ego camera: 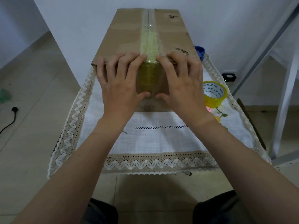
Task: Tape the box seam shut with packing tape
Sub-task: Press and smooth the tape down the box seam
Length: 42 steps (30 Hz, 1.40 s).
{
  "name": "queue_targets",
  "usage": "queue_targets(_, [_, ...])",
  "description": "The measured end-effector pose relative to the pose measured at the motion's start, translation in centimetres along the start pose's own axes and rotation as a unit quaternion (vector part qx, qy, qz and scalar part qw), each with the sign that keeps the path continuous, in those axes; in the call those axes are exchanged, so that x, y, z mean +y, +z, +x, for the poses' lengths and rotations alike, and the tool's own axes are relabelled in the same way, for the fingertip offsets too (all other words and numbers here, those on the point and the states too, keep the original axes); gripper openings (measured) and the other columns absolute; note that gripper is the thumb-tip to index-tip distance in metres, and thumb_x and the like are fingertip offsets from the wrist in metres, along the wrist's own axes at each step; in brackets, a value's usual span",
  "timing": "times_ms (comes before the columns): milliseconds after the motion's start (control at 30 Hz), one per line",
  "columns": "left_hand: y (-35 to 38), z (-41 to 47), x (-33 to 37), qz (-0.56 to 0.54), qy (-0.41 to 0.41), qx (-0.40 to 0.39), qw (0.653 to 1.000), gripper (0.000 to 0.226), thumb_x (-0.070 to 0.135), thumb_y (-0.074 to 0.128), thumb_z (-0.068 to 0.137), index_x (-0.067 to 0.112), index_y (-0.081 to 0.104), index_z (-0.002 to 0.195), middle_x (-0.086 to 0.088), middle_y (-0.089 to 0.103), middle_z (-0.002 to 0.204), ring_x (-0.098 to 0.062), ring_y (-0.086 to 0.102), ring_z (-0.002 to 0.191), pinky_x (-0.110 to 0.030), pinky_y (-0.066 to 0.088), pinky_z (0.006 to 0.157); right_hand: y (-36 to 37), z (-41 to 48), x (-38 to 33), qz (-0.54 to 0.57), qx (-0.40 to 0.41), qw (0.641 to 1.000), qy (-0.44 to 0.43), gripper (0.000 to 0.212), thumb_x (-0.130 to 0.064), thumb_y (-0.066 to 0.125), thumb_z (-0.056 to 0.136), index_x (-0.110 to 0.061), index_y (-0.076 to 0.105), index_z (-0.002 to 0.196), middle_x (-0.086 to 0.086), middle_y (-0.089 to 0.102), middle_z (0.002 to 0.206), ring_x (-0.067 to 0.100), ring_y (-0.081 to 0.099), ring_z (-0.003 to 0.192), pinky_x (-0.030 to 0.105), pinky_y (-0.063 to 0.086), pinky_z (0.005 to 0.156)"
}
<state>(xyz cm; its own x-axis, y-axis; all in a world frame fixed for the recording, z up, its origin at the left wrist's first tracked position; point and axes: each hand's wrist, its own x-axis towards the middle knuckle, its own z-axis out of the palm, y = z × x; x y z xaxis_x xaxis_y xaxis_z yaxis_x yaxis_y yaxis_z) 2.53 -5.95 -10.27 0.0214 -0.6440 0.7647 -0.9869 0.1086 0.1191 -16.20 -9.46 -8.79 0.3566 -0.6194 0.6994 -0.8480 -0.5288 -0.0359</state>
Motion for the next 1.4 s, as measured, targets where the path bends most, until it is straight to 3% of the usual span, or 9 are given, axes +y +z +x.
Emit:
queue_targets(100, [-0.1, 0.1, -0.3, -0.014, -0.003, -0.007, 1.0, 0.105, 0.062, 0.09, 0.059, 0.03, 0.049, 0.151, 0.005, 0.055, 0.152, -0.026, 0.042, 0.145, -0.061, 0.017, 0.127, -0.1, 0.0, 0.2, 0.005, -0.006, 1.0, -0.002, 0.102, -0.056, 0.089, 0.061, -0.026, 0.046, 0.149, 0.007, 0.048, 0.148, 0.03, 0.033, 0.13, 0.047, 0.031, 0.116])
queue_targets(200, [-0.5, 0.5, 0.0, -0.05, -0.02, 0.013, 0.998, 0.078, 0.064, 0.079, 0.075, 0.032, 0.059, 0.144, 0.009, 0.06, 0.146, -0.024, 0.046, 0.139, -0.059, 0.022, 0.124, -0.2, 0.3, 0.0, 0.052, 0.028, 0.998, 0.016, 0.072, -0.06, 0.075, 0.079, -0.028, 0.057, 0.141, 0.004, 0.055, 0.139, 0.028, 0.041, 0.124, 0.041, 0.034, 0.109])
queue_targets(333, [-1.2, 1.3, 0.8, -0.116, -0.081, 0.039, 0.989, 0.04, 0.061, 0.065, 0.093, 0.039, 0.072, 0.126, 0.018, 0.067, 0.132, -0.018, 0.05, 0.129, -0.05, 0.028, 0.115, -0.5, 1.3, -0.9, 0.105, 0.074, 0.989, 0.076, 0.034, -0.052, 0.063, 0.094, -0.029, 0.071, 0.117, -0.001, 0.063, 0.119, 0.028, 0.05, 0.111, 0.036, 0.033, 0.093])
queue_targets(500, [-1.6, 2.2, 1.3, -0.144, -0.113, 0.07, 0.981, 0.023, 0.051, 0.061, 0.1, 0.043, 0.078, 0.114, 0.028, 0.067, 0.112, -0.015, 0.056, 0.118, -0.038, 0.024, 0.101, -0.5, 2.4, -2.5, 0.079, 0.093, 0.984, 0.132, 0.043, -0.067, 0.062, 0.088, -0.026, 0.07, 0.098, 0.002, 0.06, 0.106, 0.031, 0.053, 0.103, 0.042, 0.036, 0.088])
queue_targets(600, [-1.6, 2.4, 1.4, -0.142, -0.114, 0.071, 0.981, 0.023, 0.048, 0.059, 0.102, 0.043, 0.078, 0.113, 0.032, 0.061, 0.108, -0.014, 0.055, 0.115, -0.038, 0.024, 0.1, -0.4, 2.7, -3.0, 0.068, 0.093, 0.983, 0.142, 0.045, -0.07, 0.065, 0.083, -0.026, 0.066, 0.094, 0.003, 0.058, 0.104, 0.03, 0.052, 0.102, 0.041, 0.036, 0.086])
queue_targets(1067, [-1.3, 2.4, 1.6, -0.126, -0.125, 0.064, 0.982, 0.036, 0.063, 0.07, 0.086, 0.04, 0.078, 0.113, 0.02, 0.073, 0.114, -0.018, 0.056, 0.116, -0.039, 0.025, 0.101, -1.1, 2.4, -2.2, 0.113, 0.076, 0.983, 0.12, 0.018, -0.046, 0.068, 0.088, -0.029, 0.069, 0.095, -0.002, 0.058, 0.103, 0.027, 0.048, 0.103, 0.037, 0.031, 0.086])
queue_targets(1400, [-1.5, 1.9, 1.0, -0.113, -0.09, 0.028, 0.989, 0.049, 0.056, 0.078, 0.078, 0.039, 0.074, 0.123, 0.017, 0.07, 0.126, -0.019, 0.048, 0.121, -0.038, 0.022, 0.104, -1.1, 2.9, -2.3, 0.062, 0.086, 0.987, 0.118, 0.042, -0.065, 0.075, 0.074, -0.026, 0.069, 0.089, 0.003, 0.059, 0.1, 0.033, 0.053, 0.099, 0.041, 0.037, 0.082])
